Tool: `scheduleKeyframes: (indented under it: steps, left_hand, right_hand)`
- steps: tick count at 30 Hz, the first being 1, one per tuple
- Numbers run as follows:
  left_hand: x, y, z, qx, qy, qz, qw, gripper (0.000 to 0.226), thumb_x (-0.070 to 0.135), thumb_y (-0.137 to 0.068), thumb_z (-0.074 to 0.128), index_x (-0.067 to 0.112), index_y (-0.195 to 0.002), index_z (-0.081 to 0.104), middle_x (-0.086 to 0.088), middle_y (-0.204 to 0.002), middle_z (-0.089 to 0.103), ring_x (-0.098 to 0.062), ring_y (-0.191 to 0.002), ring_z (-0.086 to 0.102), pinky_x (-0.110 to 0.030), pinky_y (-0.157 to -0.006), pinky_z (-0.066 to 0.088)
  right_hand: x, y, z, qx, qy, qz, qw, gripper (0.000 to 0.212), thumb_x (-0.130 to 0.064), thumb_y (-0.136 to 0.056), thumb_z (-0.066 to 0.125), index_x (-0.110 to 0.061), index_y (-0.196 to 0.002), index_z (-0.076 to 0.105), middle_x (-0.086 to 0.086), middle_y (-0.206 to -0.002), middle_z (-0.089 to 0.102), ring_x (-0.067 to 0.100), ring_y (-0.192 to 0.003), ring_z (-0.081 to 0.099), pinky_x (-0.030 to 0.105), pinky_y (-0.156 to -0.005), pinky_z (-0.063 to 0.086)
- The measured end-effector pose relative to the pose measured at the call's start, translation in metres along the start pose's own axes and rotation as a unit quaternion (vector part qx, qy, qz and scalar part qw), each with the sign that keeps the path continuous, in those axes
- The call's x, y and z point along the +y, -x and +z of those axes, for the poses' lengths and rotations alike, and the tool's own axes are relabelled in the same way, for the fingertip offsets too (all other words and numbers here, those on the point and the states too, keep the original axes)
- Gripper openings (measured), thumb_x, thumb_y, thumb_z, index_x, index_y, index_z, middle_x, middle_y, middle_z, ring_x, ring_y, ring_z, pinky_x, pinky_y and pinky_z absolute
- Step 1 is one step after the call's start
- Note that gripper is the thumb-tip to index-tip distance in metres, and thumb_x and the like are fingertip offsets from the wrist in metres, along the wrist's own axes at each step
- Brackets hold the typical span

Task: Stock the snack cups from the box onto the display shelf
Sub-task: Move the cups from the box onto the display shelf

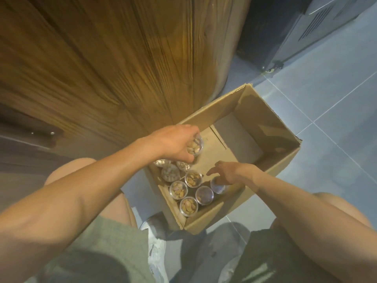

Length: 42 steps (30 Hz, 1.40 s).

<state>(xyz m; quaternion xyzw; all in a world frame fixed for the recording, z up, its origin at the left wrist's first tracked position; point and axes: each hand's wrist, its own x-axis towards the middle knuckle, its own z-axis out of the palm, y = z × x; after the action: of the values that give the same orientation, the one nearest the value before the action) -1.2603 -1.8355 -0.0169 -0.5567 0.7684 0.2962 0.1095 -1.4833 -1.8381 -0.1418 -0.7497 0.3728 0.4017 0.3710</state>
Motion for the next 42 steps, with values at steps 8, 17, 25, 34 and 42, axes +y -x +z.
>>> scheduleKeyframes:
  steps: [8, 17, 25, 34, 42]
  left_hand:
    - [-0.014, 0.009, -0.003, 0.002, 0.041, -0.039, 0.998, 0.057, 0.042, -0.076, 0.081, 0.032, -0.124, 0.053, 0.014, -0.114, 0.062, -0.015, -0.101, 0.059, -0.044, -0.087, 0.054]
    - [-0.007, 0.003, 0.003, 0.006, 0.072, -0.047, 0.996, 0.057, 0.038, -0.078, 0.08, 0.032, -0.121, 0.045, 0.01, -0.1, 0.062, -0.012, -0.084, 0.061, -0.045, -0.077, 0.056]
    - [0.0, 0.02, -0.015, 0.012, 0.101, -0.081, 0.992, 0.053, 0.037, -0.078, 0.08, 0.035, -0.118, 0.046, 0.012, -0.102, 0.061, -0.011, -0.085, 0.062, -0.042, -0.077, 0.057]
    - [0.055, 0.099, -0.116, 0.037, 0.112, -0.09, 0.989, 0.051, 0.036, -0.075, 0.078, 0.031, -0.115, 0.048, 0.01, -0.106, 0.058, -0.015, -0.091, 0.059, -0.038, -0.075, 0.052]
    - [0.142, 0.218, -0.247, 0.057, 0.109, -0.121, 0.985, 0.057, 0.045, -0.074, 0.078, 0.032, -0.117, 0.042, 0.007, -0.107, 0.062, -0.015, -0.09, 0.063, -0.036, -0.074, 0.055]
  right_hand:
    - [-0.021, -0.011, 0.025, -0.08, 0.101, -0.009, 0.992, 0.061, -0.058, -0.09, 0.047, -0.045, -0.148, 0.034, -0.003, -0.145, 0.041, 0.026, -0.128, 0.041, 0.05, -0.104, 0.044]
    - [-0.005, -0.005, 0.029, 0.053, 0.056, 0.049, 0.996, 0.063, -0.053, -0.083, 0.073, -0.037, -0.136, 0.043, -0.001, -0.12, 0.049, 0.024, -0.092, 0.06, 0.035, -0.073, 0.053]
    - [0.0, 0.048, 0.0, 0.211, -0.042, 0.111, 0.97, 0.054, -0.035, -0.088, 0.072, -0.026, -0.129, 0.037, 0.001, -0.119, 0.057, 0.026, -0.082, 0.057, 0.036, -0.069, 0.043]
    - [-0.024, 0.207, -0.072, 0.282, -0.123, 0.085, 0.948, 0.056, -0.076, -0.075, 0.064, -0.038, -0.112, 0.046, -0.01, -0.107, 0.055, 0.018, -0.095, 0.063, 0.039, -0.082, 0.056]
    - [-0.077, 0.411, -0.136, 0.354, -0.106, 0.05, 0.928, 0.052, -0.068, -0.081, 0.063, -0.029, -0.104, 0.037, -0.008, -0.104, 0.06, 0.02, -0.091, 0.062, 0.036, -0.072, 0.053]
